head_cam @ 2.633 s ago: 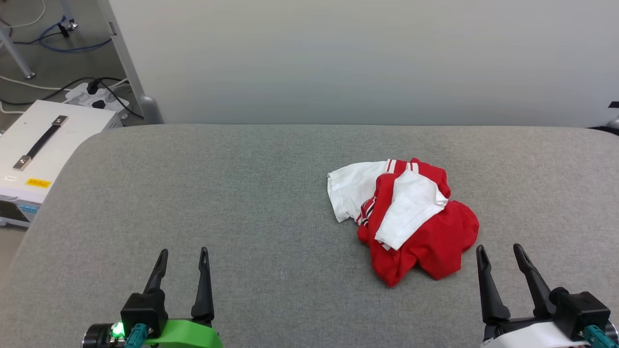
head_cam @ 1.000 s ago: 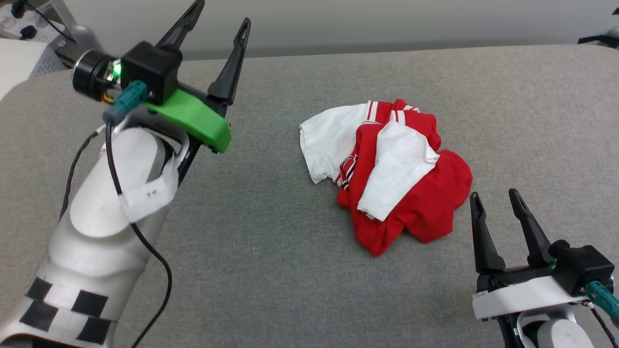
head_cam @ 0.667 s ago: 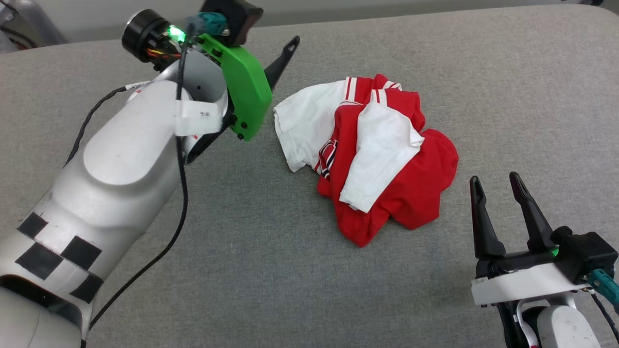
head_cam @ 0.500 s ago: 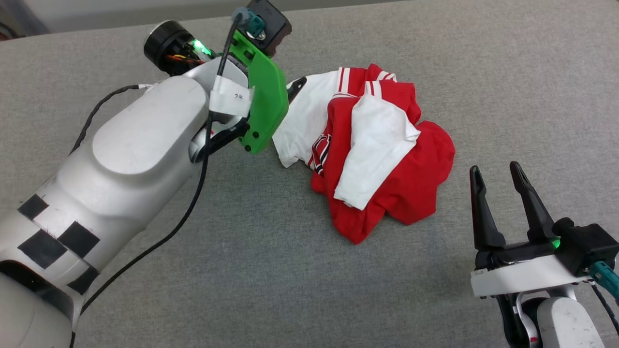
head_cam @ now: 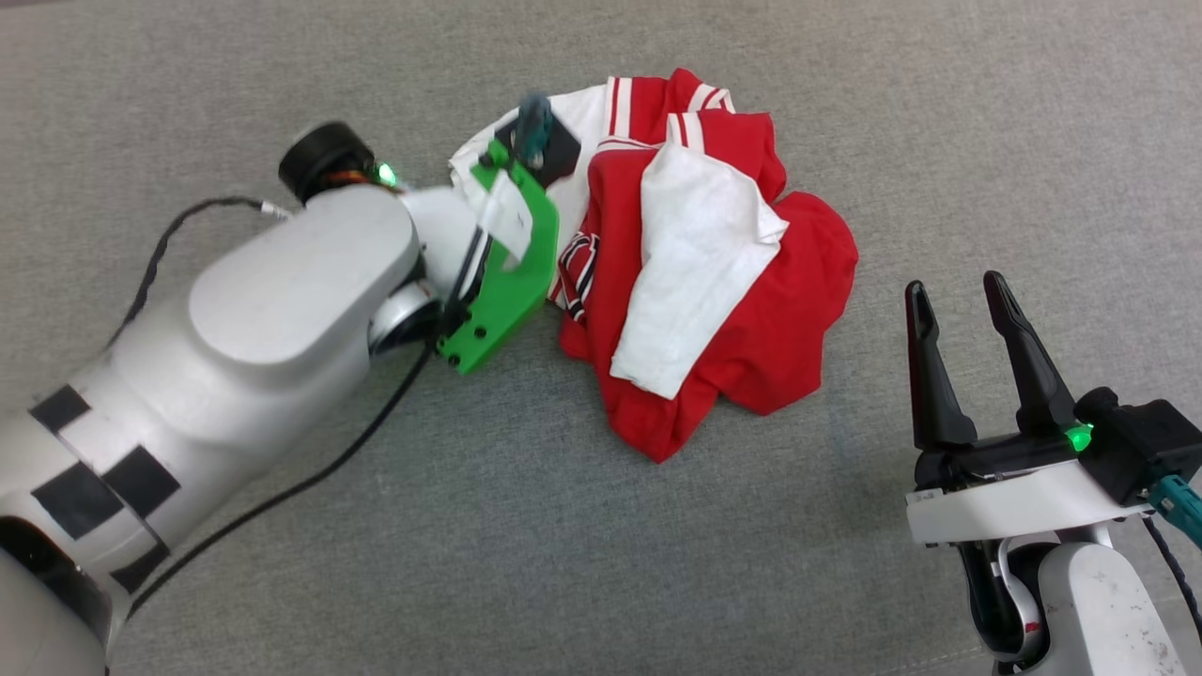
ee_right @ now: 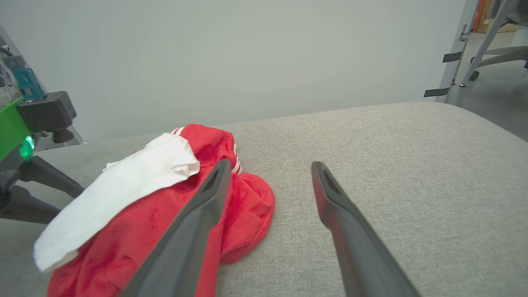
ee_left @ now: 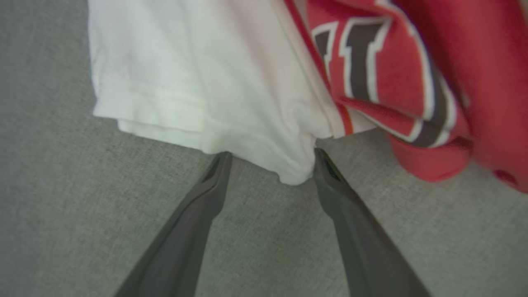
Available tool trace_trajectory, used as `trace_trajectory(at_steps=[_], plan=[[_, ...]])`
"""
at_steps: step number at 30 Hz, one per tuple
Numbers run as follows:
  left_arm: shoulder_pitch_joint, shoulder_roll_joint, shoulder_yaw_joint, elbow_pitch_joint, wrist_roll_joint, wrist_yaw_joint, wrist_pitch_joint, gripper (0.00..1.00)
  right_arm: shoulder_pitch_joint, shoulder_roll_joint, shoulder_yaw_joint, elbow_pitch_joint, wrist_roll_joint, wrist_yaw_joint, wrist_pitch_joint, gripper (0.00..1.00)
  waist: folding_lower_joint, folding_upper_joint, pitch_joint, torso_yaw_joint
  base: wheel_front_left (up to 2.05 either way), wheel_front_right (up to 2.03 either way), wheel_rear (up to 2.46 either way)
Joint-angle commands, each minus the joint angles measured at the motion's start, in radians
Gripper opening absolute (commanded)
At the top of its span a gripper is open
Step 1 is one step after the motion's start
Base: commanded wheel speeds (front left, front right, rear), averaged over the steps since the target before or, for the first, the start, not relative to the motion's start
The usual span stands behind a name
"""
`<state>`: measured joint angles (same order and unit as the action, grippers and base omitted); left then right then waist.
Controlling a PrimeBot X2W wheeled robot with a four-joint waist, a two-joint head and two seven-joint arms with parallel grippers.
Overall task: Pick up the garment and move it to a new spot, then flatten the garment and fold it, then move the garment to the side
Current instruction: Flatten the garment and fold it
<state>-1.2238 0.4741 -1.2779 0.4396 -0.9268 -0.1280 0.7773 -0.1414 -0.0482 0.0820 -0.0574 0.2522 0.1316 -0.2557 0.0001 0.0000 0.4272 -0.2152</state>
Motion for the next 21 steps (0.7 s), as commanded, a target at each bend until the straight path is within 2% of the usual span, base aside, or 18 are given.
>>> trace_trajectory(at_steps=[1,6,8,9,10,17,21], plan=[[0.033,0.011,-0.002,-0.005,0.021,-0.003,0.02,1.0,-0.017,-0.002,0.001,-0.004,0.007,-0.001,-0.006,1.0,-0.0001,0.0,0.021,-0.02,0.0,0.0,0.0],[0.083,0.023,-0.002,-0.026,0.049,-0.003,0.058,1.0,-0.022,-0.002,0.002,-0.005,0.008,-0.001,-0.006,1.0,-0.0001,0.0,0.031,-0.024,0.0,0.0,0.0],[0.088,0.026,-0.002,-0.03,0.044,-0.003,0.038,1.0,-0.025,-0.002,0.003,-0.003,0.007,-0.001,-0.006,1.0,-0.0001,0.0,0.031,-0.024,0.0,0.0,0.0],[0.085,0.026,-0.002,-0.032,0.043,-0.003,0.023,0.47,-0.027,-0.002,0.003,-0.003,0.007,-0.001,-0.006,1.0,-0.0001,0.0,0.03,-0.023,0.0,0.0,0.0],[0.082,0.024,-0.002,-0.033,0.042,-0.003,0.004,0.0,-0.028,-0.002,0.001,-0.002,0.006,-0.001,-0.006,1.0,-0.0001,0.0,0.028,-0.019,0.0,0.0,0.0],[0.042,0.025,-0.002,-0.041,0.052,-0.003,-0.126,0.0,-0.017,-0.002,0.0,0.006,-0.001,-0.001,-0.006,1.0,-0.0001,0.0,-0.016,0.006,0.0,0.0,0.0],[0.026,0.042,-0.002,-0.047,0.058,-0.003,-0.277,0.0,0.013,-0.002,-0.013,0.016,-0.005,-0.001,-0.006,1.0,-0.0001,0.0,-0.071,0.034,0.0,0.0,0.0]])
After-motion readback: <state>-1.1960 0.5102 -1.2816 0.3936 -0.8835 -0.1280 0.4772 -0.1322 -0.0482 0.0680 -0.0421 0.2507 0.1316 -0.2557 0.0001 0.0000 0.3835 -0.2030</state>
